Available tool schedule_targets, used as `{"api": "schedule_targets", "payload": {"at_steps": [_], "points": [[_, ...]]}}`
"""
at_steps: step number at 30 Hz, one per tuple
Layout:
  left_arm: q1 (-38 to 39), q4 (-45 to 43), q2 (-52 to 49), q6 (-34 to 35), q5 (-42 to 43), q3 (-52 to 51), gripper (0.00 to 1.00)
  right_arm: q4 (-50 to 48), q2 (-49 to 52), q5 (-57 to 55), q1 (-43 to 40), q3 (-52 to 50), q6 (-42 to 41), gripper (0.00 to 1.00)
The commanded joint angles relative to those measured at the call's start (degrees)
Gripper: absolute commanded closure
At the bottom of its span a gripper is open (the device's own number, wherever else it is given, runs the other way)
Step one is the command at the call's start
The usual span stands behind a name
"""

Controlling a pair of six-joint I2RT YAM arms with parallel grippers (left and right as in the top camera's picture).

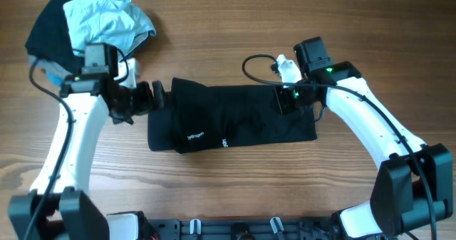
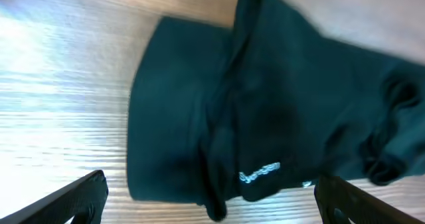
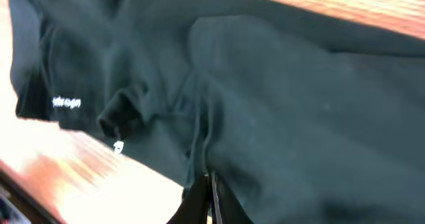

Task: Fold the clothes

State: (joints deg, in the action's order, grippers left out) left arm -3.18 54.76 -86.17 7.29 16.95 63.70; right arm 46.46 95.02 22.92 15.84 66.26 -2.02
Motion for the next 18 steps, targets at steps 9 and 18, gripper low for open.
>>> {"api": "schedule_targets", "payload": {"at_steps": [9, 18], "points": [[-0.48, -8.66, -16.63, -13.29, 0.96, -6.01, 0.01, -0.72, -0.42, -0.63, -0.33, 0.81, -2.64, 0.96], [-0.31, -10.69, -23.37, -23.71, 24.11, -6.03, 0.0, -1.42, -0.42, -0.63, -0.33, 0.81, -2.51, 0.95]]}}
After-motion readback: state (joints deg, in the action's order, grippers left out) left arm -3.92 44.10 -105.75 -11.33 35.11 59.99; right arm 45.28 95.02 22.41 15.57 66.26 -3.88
